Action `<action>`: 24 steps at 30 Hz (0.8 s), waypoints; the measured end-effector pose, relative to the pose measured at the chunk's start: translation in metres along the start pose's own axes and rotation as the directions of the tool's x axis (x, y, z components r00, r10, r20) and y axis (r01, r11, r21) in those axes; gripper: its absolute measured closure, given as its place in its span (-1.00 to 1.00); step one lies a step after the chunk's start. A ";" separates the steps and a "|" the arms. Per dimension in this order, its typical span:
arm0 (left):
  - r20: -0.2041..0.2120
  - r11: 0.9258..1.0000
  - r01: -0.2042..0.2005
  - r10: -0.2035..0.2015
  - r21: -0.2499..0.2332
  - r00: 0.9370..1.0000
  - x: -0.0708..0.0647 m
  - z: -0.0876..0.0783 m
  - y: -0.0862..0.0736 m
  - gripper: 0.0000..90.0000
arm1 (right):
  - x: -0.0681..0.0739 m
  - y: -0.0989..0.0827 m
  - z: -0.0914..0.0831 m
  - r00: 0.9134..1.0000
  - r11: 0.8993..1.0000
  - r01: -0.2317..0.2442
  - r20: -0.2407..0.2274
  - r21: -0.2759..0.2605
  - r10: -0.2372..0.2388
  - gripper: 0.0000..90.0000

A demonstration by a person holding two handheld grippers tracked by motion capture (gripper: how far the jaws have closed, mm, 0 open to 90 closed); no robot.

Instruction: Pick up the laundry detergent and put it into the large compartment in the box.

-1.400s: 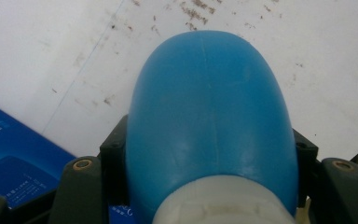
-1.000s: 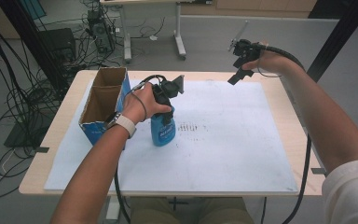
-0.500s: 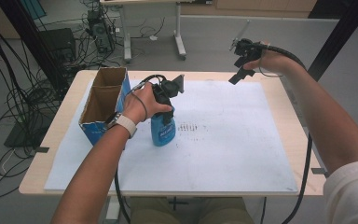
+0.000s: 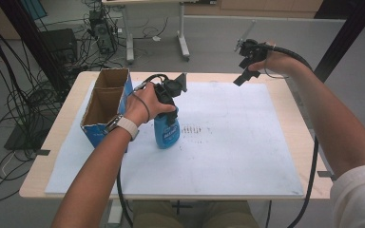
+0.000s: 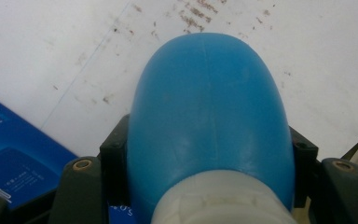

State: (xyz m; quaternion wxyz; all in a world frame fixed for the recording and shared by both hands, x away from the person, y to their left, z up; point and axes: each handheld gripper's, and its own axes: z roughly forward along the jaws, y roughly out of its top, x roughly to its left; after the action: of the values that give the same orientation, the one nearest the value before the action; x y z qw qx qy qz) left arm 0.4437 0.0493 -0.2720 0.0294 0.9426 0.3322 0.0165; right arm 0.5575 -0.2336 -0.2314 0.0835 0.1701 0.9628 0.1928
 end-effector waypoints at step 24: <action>-0.045 0.994 0.105 -0.105 -0.016 0.993 -0.011 -0.033 -0.005 -0.16 | 0.005 -0.006 -0.010 1.000 1.000 -0.001 0.011 -0.018 0.001 -0.79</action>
State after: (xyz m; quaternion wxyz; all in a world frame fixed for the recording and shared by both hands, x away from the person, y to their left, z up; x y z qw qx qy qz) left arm 0.4299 0.0478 -0.2392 0.0290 0.9229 0.3819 0.0386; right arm 0.5484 -0.2403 -0.2249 0.0901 0.1707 0.9605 0.2005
